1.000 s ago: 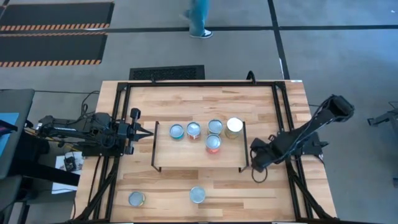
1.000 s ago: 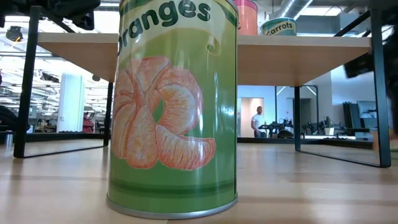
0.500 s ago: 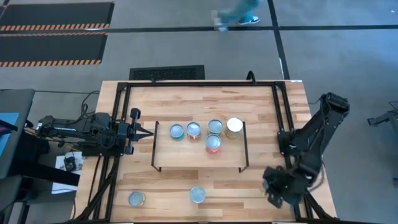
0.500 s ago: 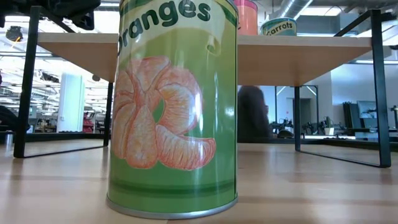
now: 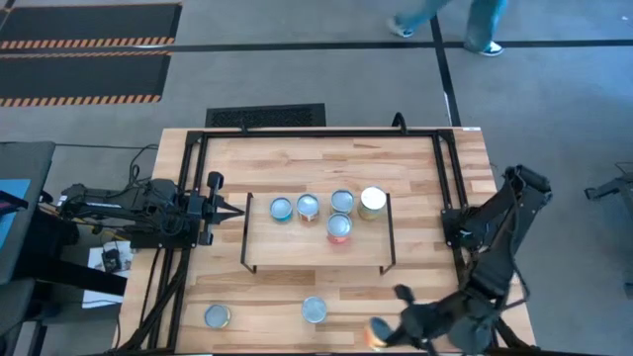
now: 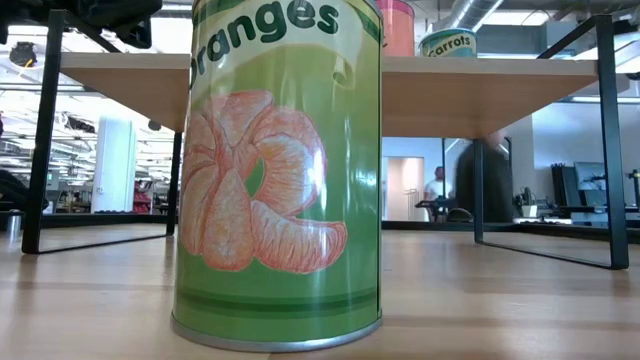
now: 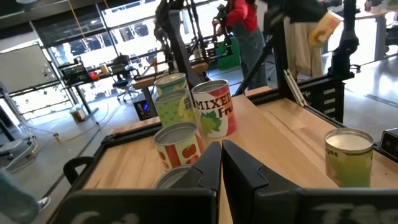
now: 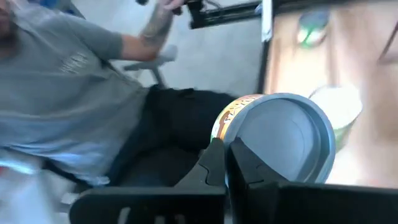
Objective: Pick and place cans onto a shelf
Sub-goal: Put the canned mushrooms on the shelf, then put the canned oranges on the shelf
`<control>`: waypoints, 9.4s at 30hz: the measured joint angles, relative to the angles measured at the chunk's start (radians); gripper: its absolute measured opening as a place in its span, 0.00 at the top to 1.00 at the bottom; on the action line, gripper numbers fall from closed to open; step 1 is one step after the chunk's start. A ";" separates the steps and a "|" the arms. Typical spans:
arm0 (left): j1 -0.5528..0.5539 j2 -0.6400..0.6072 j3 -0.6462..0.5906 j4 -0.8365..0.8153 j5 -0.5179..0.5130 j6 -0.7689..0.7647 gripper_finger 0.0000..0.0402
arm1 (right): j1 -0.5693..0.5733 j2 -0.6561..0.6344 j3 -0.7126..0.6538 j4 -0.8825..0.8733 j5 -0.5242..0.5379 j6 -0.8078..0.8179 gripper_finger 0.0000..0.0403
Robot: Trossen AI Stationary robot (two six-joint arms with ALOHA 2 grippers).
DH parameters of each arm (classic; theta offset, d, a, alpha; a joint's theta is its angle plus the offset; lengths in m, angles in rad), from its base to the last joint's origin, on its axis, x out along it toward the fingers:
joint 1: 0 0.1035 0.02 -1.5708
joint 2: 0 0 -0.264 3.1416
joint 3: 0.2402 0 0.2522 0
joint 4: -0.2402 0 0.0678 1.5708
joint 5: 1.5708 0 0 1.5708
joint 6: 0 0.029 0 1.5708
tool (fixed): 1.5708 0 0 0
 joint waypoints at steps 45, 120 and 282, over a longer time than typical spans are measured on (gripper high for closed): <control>0.000 0.000 0.000 -0.007 0.001 0.009 0.99 | -0.697 0.706 0.840 -0.488 -0.223 -0.813 0.97; 0.000 0.000 0.000 -0.009 0.000 0.005 0.99 | -0.293 0.546 0.475 -0.347 -0.176 -0.558 0.80; 0.001 0.000 0.000 -0.023 -0.028 0.024 0.99 | 0.071 0.125 -0.319 0.127 0.339 0.263 0.73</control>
